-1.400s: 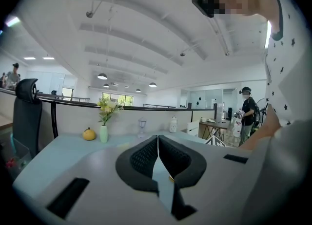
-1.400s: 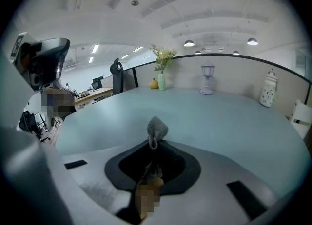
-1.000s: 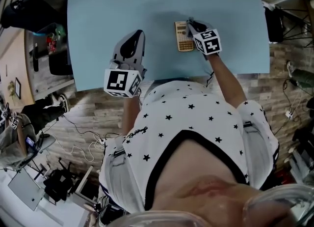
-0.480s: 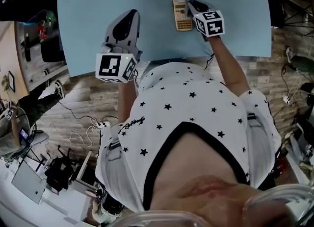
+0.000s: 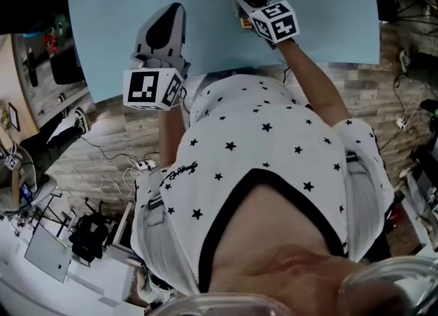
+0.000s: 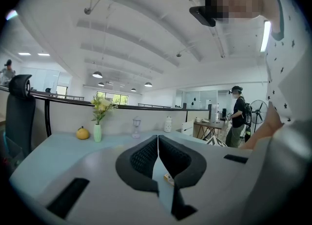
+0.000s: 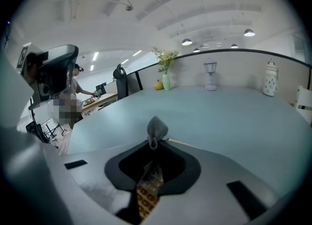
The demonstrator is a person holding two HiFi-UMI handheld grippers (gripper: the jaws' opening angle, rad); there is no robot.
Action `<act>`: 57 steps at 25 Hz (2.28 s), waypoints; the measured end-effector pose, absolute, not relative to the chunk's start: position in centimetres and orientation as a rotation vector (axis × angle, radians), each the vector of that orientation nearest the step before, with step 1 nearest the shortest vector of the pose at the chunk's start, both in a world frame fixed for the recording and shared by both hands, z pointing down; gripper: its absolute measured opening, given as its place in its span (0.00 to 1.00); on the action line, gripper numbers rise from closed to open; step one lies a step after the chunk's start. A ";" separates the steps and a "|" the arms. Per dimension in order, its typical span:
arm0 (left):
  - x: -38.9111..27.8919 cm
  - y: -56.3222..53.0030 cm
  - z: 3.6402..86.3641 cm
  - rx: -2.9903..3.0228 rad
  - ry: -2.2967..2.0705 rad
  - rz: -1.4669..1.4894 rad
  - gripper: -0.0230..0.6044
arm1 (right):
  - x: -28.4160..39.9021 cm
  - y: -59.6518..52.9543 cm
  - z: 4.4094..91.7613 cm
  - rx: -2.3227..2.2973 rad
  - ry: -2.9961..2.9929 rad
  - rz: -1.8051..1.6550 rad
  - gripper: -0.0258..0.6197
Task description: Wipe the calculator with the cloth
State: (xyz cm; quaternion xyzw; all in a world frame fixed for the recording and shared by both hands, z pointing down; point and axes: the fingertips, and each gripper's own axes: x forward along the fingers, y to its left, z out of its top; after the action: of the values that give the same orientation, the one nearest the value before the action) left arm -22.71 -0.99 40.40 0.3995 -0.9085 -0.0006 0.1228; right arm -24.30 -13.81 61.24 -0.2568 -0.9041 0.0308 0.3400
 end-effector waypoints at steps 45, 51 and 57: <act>-24.5 -1.4 41.6 1.192 -2.639 -0.038 0.09 | -22.4 -21.7 62.6 -0.396 -2.358 0.181 0.11; -24.5 -1.2 41.4 1.197 -2.644 -0.041 0.09 | -22.6 -19.7 60.3 -0.470 -2.397 0.220 0.11; -24.3 -1.3 41.3 1.203 -2.643 -0.044 0.09 | -20.3 -14.4 60.6 -0.667 -2.318 0.176 0.11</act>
State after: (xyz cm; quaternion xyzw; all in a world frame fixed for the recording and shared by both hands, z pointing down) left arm -24.27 -1.35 41.33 0.4114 -0.9036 -0.0149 0.1183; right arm -20.29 -14.43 60.64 -0.2581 -0.8965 0.0682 0.3536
